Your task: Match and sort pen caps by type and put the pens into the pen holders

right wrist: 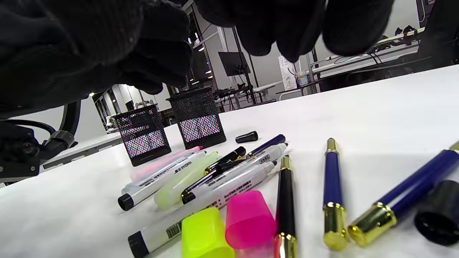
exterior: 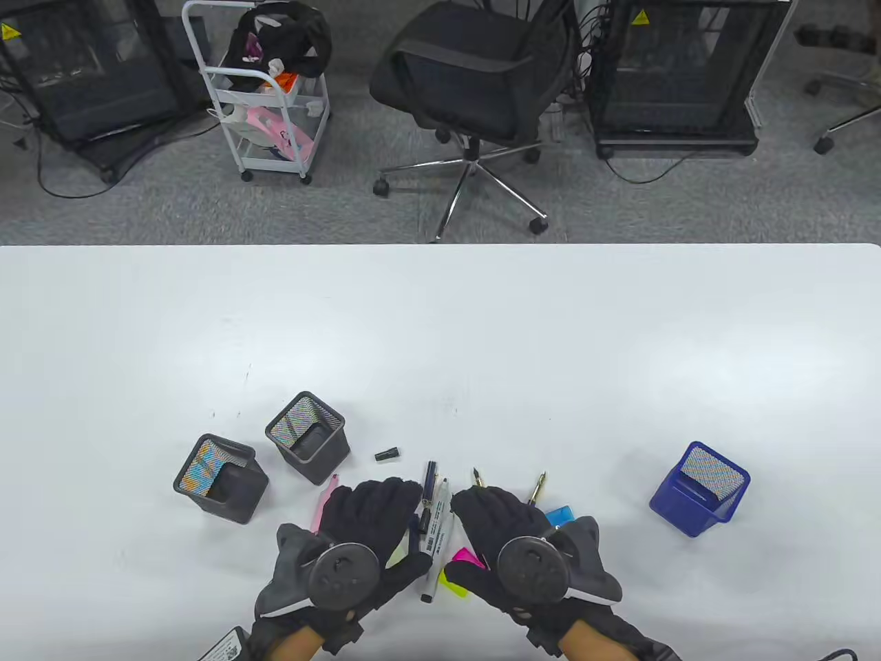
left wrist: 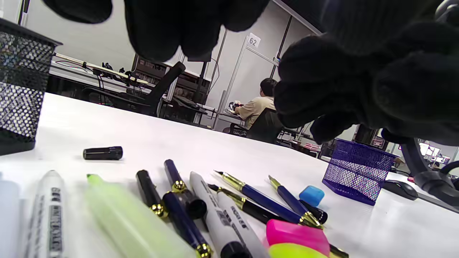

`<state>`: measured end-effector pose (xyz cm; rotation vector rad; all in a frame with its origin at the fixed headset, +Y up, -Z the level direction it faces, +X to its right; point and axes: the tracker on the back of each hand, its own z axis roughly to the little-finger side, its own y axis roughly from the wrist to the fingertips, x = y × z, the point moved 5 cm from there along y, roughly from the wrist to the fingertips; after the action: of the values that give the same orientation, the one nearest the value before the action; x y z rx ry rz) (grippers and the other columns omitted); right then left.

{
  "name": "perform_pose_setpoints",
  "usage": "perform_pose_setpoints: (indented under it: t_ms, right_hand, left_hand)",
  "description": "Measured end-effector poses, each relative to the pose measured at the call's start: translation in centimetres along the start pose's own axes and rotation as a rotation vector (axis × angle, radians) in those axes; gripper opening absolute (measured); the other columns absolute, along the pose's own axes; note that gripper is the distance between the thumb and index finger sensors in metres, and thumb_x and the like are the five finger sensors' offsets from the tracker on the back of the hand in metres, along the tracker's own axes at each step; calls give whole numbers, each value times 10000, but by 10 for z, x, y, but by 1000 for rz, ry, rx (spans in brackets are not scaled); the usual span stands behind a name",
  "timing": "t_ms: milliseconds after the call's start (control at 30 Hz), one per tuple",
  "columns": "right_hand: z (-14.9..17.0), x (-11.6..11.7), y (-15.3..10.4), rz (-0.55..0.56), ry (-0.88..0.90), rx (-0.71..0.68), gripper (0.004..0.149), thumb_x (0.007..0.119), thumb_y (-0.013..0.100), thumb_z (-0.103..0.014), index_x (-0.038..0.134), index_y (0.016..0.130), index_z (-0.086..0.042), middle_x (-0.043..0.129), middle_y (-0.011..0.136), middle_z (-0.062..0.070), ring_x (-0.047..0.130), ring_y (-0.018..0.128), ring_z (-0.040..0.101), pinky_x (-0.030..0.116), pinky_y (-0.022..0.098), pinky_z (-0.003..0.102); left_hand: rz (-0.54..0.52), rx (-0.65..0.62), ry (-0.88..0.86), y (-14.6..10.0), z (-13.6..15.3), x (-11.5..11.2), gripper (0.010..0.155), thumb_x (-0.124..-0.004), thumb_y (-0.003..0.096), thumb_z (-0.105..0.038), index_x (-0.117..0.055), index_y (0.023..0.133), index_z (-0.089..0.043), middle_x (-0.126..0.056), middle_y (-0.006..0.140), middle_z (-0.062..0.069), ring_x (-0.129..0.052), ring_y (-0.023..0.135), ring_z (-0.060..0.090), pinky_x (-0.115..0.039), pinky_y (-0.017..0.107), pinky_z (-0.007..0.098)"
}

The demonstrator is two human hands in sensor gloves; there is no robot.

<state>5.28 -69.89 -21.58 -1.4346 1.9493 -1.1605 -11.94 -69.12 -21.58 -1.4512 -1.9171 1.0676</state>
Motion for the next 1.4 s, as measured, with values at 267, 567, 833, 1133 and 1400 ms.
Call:
perform_pose_setpoints:
  t_ms: [267, 567, 833, 1133, 1400]
  right_hand:
    - [1, -2, -2, 5, -4, 6, 850, 800, 439, -601, 467, 1058, -123, 626, 1050, 236, 717, 954, 462, 725, 625, 608]
    - [3, -5, 0, 17, -5, 12, 849, 798, 444, -598, 464, 1060, -120, 621, 1052, 237, 711, 956, 465, 723, 626, 610]
    - [5, -4, 0, 6, -2, 10, 851, 797, 443, -597, 463, 1059, -115, 622, 1051, 241, 713, 954, 467, 722, 627, 611]
    - [10, -7, -3, 10, -1, 11, 846, 797, 445, -595, 468, 1057, -112, 629, 1047, 243, 720, 949, 470, 725, 624, 610]
    - [9, -6, -3, 3, -5, 13, 844, 795, 445, -596, 470, 1056, -112, 633, 1045, 244, 725, 944, 471, 727, 624, 608]
  left_hand:
    - [-1, 5, 5, 1, 0, 0, 842, -728, 447, -613, -482, 1119, -169, -598, 1135, 220, -699, 1014, 500, -517, 645, 799]
    - [-17, 46, -30, -1, 15, 5, 839, -735, 446, -605, -488, 1118, -166, -608, 1131, 221, -705, 1010, 501, -519, 646, 798]
    - [-35, 107, -43, -4, 31, 13, 829, -748, 448, -590, -501, 1114, -162, -635, 1118, 223, -731, 991, 501, -545, 643, 784]
    - [-1, 424, 109, -17, 73, 34, 695, -884, 454, -396, -680, 1041, -84, -898, 934, 231, -1015, 710, 407, -793, 515, 643]
    - [201, 611, 255, -13, 99, -10, 645, -904, 447, -367, -780, 974, -17, -1005, 816, 243, -1116, 501, 345, -879, 371, 583]
